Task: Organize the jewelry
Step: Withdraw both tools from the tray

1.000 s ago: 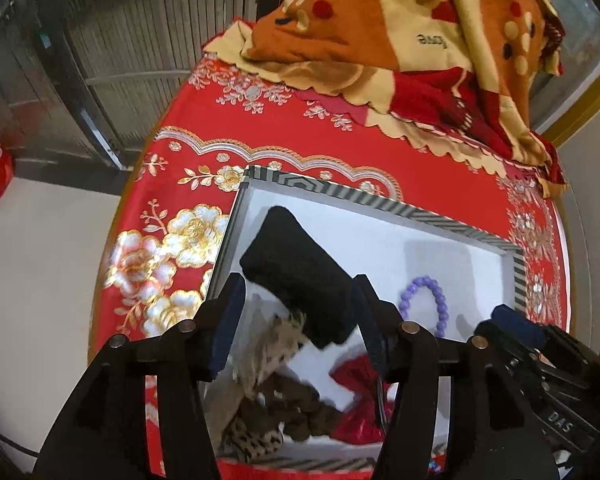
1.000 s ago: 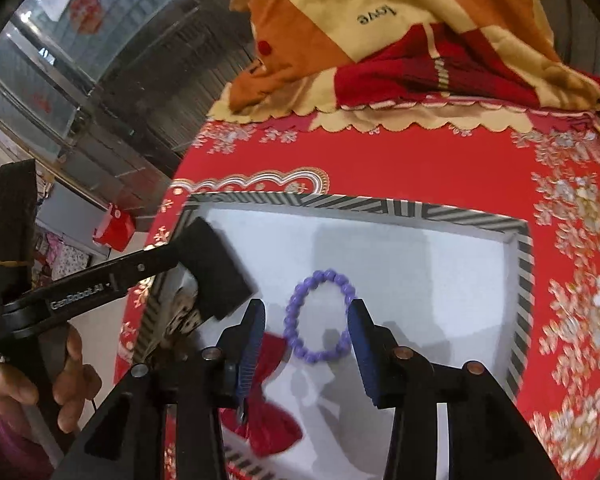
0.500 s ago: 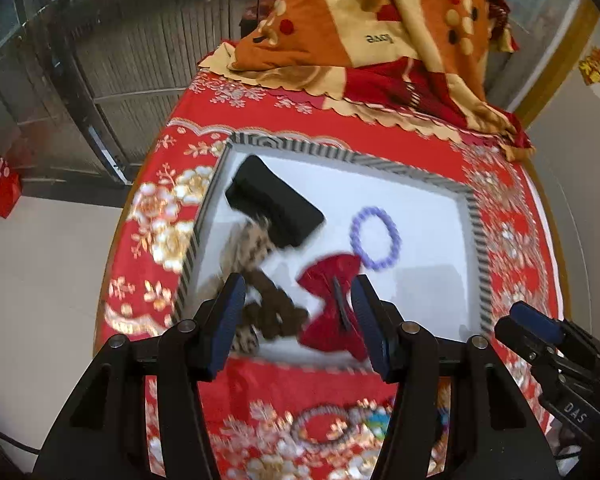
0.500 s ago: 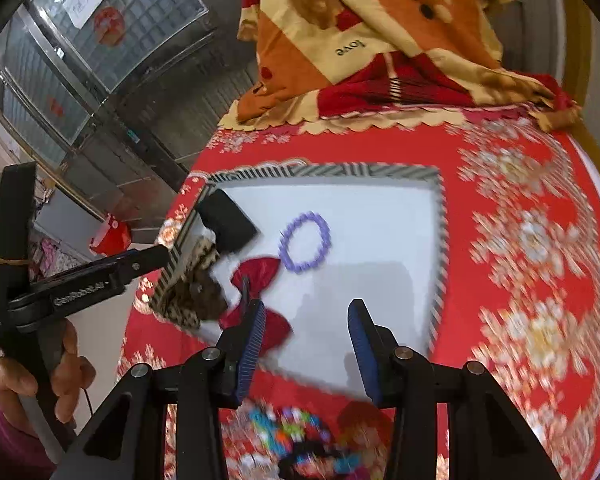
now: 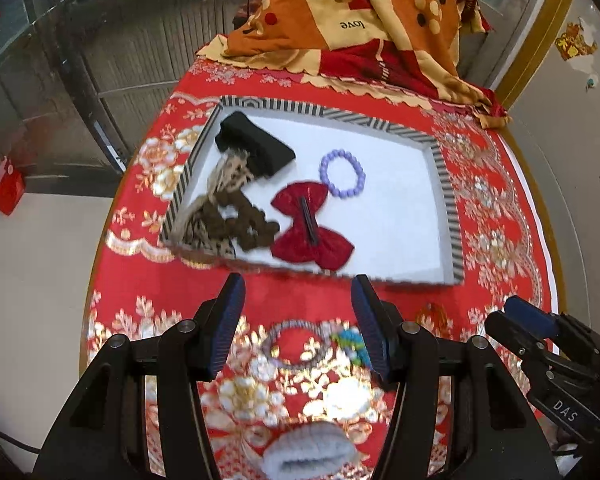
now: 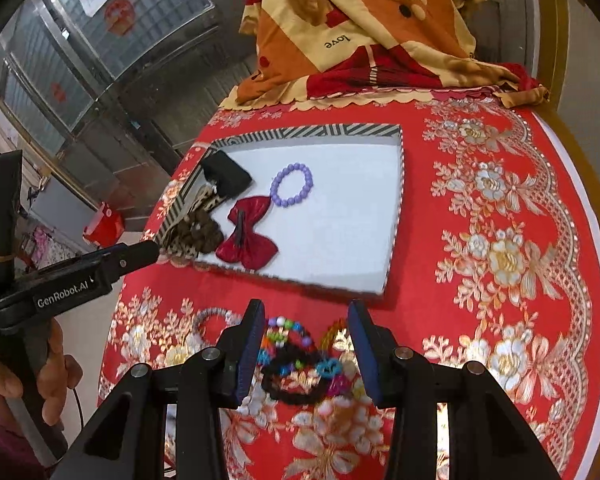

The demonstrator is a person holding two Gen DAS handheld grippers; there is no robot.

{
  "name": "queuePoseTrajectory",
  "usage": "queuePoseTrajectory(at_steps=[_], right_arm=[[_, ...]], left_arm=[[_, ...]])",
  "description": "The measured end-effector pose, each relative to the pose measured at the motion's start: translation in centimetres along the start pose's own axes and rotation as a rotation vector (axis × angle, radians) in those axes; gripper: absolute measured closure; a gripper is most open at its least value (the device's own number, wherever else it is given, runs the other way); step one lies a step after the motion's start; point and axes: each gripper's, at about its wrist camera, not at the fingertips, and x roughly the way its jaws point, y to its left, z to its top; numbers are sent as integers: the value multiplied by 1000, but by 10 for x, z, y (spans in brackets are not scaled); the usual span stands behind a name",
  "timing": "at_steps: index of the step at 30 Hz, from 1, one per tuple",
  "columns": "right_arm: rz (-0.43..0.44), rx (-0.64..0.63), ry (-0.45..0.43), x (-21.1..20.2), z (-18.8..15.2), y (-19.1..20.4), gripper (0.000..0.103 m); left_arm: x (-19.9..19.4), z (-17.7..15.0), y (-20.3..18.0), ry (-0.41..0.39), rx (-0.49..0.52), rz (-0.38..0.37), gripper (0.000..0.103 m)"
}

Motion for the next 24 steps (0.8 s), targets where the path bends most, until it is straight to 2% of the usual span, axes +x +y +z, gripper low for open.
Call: queuePoseTrajectory(at_steps=[9,16,24], right_arm=[[-7,-17,36,0,-24,-1,62],[-28,-44,92,17,-55,-16,62],[48,-60,126,34,-61,-12,62]], left_arm=[[-11,-31,12,30,-63,-26,48],[-7,-59,28,101,-106,-54,46],[0,-92,45,176,-132,-53,46]])
